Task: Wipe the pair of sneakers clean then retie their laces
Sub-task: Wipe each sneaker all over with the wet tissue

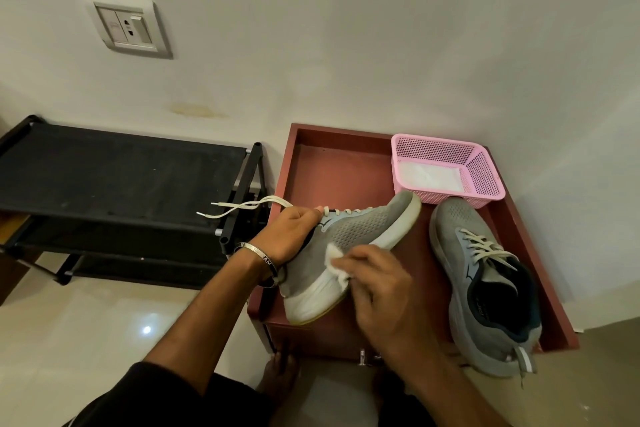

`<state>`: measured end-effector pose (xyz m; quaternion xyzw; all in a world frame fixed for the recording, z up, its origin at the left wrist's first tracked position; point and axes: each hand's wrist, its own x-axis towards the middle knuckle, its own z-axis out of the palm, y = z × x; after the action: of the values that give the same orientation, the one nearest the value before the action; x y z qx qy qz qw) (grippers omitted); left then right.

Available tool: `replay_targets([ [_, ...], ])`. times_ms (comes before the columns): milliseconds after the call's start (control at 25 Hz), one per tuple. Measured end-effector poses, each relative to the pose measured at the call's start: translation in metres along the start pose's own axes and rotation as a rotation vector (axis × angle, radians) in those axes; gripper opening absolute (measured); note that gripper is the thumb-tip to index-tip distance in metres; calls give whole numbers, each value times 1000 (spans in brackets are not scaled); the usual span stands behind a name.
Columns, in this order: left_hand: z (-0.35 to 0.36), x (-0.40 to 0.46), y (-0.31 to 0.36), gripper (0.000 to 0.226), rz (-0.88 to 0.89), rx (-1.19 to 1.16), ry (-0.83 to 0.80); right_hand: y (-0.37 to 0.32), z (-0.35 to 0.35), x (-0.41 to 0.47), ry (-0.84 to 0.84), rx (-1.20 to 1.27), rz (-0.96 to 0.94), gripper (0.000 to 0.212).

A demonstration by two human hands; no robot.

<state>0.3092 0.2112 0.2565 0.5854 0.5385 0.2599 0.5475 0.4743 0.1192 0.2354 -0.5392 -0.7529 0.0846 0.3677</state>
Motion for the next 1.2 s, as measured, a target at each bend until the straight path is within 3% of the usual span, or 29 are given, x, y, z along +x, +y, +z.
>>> replay_targets([
  [120,0,1,-2,51,28,41,22,-21,10,-15,-152,76,-201,27],
  [280,0,4,-4,49,29,68,44,12,-5,2,58,-30,-10,34],
  [360,0,6,-6,47,28,73,75,6,-2,-1,82,-16,-6,33],
  [560,2,9,-9,48,55,113,98,-30,11,-18,-113,81,-250,34],
  [760,2,10,-11,55,77,145,60,3,-4,-2,115,-57,-14,28],
  [1040,4,16,-16,55,83,219,104,-31,13,-17,-156,-40,-241,21],
  [1200,5,15,-14,53,104,231,82,4,-7,1,42,-70,-36,19],
])
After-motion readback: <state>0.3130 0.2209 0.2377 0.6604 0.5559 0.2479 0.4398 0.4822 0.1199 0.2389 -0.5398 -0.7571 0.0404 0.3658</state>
